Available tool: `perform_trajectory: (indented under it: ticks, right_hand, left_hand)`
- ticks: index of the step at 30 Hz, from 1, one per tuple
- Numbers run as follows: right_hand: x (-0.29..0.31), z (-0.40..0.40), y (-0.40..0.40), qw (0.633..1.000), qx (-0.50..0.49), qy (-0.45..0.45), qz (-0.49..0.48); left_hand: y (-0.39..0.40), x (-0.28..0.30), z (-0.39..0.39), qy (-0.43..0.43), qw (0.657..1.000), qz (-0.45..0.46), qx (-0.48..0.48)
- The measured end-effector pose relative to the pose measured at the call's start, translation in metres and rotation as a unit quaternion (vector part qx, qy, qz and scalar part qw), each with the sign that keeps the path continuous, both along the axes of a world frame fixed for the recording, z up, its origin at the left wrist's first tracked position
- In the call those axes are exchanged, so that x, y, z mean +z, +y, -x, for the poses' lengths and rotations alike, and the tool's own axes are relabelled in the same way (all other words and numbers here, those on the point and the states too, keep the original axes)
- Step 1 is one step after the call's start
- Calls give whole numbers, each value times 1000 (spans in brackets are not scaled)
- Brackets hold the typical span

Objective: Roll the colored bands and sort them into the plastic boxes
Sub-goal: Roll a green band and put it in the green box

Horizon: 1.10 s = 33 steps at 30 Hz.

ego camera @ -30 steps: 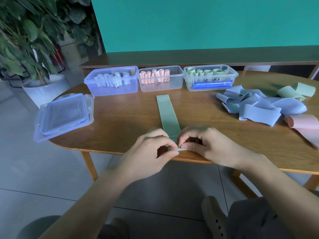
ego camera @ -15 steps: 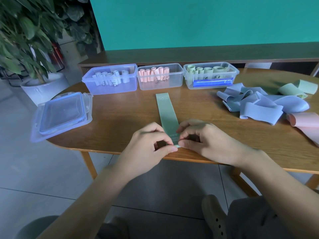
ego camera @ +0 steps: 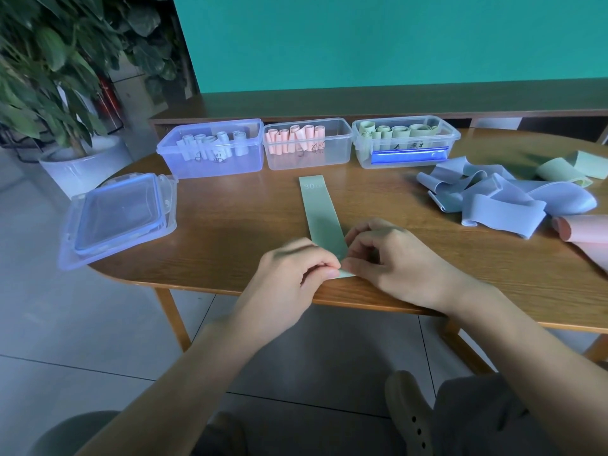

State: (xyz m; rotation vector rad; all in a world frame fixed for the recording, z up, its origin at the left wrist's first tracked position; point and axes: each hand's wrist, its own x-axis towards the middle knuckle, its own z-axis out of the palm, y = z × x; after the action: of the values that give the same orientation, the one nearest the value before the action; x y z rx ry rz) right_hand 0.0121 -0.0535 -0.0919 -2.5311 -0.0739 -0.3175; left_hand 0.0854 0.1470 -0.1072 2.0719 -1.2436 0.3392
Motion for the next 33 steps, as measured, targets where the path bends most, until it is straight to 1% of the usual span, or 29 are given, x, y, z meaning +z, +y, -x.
perform_trajectory:
  ticks: [5, 8, 12, 16, 19, 24, 27, 33]
  right_hand:
    - [-8, -3, 1, 999, -9, -38, -3]
    - [-10, -1, -1, 997, 19, -63, -32]
    - [-5, 3, -7, 996, 62, -42, -57]
    - [-7, -2, -11, 996, 60, -51, -37]
    - [-8, -5, -11, 996, 61, -69, -20]
    - [-7, -11, -12, 994, 63, -82, 19]
    - [-8, -12, -12, 994, 54, -90, 38]
    - [-11, -13, -8, 993, 47, -106, 35]
  left_hand:
    - [1, -4, -2, 1, 999, -28, 15]
    - [0, -3, -3, 4, 999, -35, 21]
    - [-2, -3, -5, -5, 999, -36, 34]
    - [-4, -5, -6, -12, 998, -27, 50]
    - [-3, -3, -5, 3, 998, -11, 54]
    - [-3, -1, -8, 15, 998, -33, 54]
    - [-6, -3, -12, 10, 998, -29, 61]
    - [-7, -2, -16, -1, 997, -27, 70]
